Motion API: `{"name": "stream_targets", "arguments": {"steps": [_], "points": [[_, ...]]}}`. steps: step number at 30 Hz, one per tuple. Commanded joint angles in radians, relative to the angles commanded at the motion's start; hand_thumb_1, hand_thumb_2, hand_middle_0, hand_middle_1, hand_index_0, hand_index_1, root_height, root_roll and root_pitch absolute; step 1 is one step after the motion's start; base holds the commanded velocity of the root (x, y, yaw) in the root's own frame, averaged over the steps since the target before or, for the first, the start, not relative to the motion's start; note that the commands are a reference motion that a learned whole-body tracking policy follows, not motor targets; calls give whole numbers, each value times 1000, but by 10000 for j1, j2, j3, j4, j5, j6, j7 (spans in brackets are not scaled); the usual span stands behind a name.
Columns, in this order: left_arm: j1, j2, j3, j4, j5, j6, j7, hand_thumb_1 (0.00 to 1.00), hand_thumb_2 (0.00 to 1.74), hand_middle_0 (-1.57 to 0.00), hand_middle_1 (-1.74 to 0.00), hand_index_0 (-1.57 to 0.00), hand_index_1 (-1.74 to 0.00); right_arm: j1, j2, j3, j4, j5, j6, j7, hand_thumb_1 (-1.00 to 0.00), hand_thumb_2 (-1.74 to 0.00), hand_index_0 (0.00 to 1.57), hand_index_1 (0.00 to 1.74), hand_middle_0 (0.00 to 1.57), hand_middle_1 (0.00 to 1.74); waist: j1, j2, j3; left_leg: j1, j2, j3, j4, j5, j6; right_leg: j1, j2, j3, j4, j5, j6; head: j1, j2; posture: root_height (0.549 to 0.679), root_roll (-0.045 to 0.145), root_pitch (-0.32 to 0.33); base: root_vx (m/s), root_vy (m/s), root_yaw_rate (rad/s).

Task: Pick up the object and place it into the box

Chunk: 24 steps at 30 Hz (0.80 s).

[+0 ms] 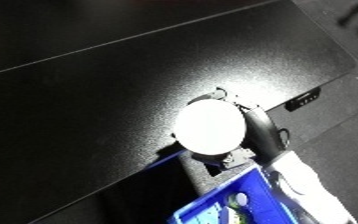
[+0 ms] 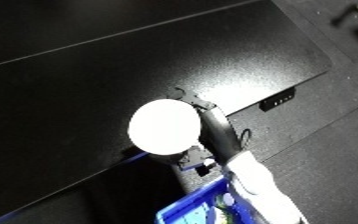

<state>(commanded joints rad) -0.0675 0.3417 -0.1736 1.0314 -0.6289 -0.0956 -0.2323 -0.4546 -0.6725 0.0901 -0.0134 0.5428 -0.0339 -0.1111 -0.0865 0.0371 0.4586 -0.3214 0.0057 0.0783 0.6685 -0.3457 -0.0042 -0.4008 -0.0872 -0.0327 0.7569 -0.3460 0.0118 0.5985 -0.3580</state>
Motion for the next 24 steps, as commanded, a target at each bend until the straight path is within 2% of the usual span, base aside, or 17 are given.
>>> {"name": "stream_targets", "arguments": {"steps": [4,7,11,14,17,21,24], "points": [[39,-200,71,141,-218,-317,-63,0,0,0,0,0,0,986,45,-827,-433,-375,-888,-756,-750,-1305,1178,1305,1178,1305,-401,95,7,203,67,243,-287,55,-50,12,95,180,-241,83,63,181,192,640,68,-7,-52,68,-216],[102,-376,189,194,-396,-477,-73,0,0,0,0,0,0,1823,95,-1459,-648,-308,-1319,-1196,-750,-1305,1178,1305,1178,1305,-704,183,33,324,122,458,-425,59,-79,-22,152,329,-392,141,113,406,205,642,71,0,-61,101,-227],[189,-608,344,169,-786,-583,2,0,0,0,0,0,0,2985,226,-2054,-399,-161,-1693,-1518,-750,-1305,1178,1305,1178,1305,-1133,288,127,488,175,712,-551,14,-67,-67,260,542,-492,201,171,1221,-302,643,72,7,-60,128,-253],[332,-785,314,348,-1059,-780,-38,0,0,0,0,0,0,3797,324,-2339,299,246,-1952,-1195,-750,-1305,1178,1305,1178,1305,-1438,362,194,705,148,819,-634,-43,-13,7,358,690,-491,193,191,1826,-857,643,72,2,3,119,-226],[481,-895,234,591,-1201,-978,-177,0,0,0,0,0,0,4323,369,-2491,1322,489,-2317,-754,-750,-1305,1178,1305,1178,1305,-1618,455,222,926,73,868,-715,-121,45,122,405,804,-532,180,197,2522,-1345,644,73,-4,12,70,-131],[606,-876,141,736,-1179,-1025,-369,0,0,0,0,0,0,4600,291,-2398,2886,958,-2403,-253,-750,-1305,1178,1305,1178,1305,-1661,661,204,1163,-78,848,-869,-158,108,275,410,902,-675,187,176,3317,-1735,645,76,-9,-2,25,-40],[584,-767,49,766,-1099,-954,-506,0,0,0,0,0,0,4557,153,-2212,4244,1405,-2255,100,-750,-1305,1178,1305,1178,1305,-1575,864,145,1288,-208,787,-994,-135,118,396,356,930,-831,219,164,4004,-2108,647,79,-11,-7,-6,18]]}}
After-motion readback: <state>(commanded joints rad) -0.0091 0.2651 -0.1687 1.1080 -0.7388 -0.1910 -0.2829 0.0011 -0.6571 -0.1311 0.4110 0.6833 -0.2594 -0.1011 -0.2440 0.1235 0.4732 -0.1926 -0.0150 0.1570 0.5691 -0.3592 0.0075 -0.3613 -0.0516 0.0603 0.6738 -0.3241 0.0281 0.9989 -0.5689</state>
